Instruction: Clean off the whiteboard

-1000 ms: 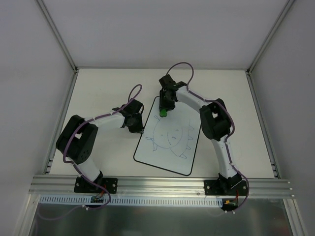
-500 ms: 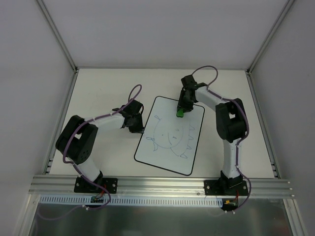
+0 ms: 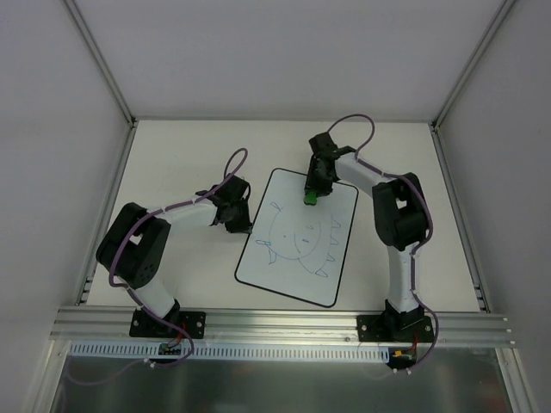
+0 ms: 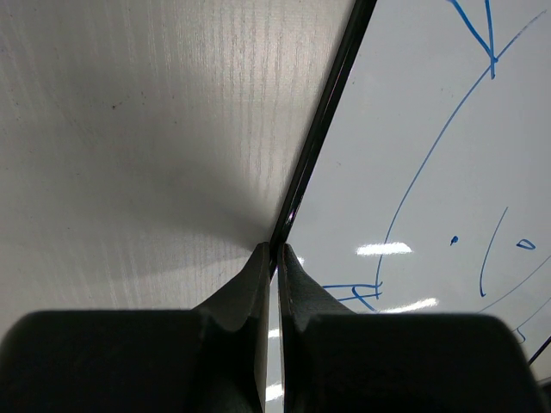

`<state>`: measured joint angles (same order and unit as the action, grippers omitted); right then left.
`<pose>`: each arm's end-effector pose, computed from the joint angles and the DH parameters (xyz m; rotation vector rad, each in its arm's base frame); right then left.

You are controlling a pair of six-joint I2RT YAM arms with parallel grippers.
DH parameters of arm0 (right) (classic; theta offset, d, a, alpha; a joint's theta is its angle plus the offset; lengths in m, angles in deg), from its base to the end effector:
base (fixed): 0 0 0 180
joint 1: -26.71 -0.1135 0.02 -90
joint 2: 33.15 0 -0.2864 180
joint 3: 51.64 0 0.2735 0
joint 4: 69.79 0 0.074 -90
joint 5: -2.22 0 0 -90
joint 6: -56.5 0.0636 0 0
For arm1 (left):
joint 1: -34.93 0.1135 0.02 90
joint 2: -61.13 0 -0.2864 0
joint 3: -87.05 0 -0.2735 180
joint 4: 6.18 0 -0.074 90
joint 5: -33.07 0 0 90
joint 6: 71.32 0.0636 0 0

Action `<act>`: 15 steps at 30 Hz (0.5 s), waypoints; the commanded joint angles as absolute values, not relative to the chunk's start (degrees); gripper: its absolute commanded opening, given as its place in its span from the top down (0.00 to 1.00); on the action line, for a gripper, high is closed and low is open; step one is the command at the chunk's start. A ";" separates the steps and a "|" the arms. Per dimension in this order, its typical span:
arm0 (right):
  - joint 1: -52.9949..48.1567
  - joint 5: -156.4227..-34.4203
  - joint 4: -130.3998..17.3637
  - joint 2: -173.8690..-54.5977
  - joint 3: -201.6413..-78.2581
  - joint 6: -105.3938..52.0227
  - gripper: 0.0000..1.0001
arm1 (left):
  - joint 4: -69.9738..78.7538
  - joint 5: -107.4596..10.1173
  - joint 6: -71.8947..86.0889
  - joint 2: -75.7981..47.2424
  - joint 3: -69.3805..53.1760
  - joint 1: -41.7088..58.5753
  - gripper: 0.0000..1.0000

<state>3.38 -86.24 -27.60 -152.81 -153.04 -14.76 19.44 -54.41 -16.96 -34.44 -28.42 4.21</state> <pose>0.4500 0.1922 0.1570 -0.0965 2.6407 0.2170 0.3061 -0.1851 0.1426 -0.0958 2.6353 -0.4807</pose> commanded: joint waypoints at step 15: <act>-16.36 -88.13 -18.80 -165.61 -167.06 -12.41 1.00 | 26.80 -57.20 -16.74 -36.69 -32.28 3.64 1.00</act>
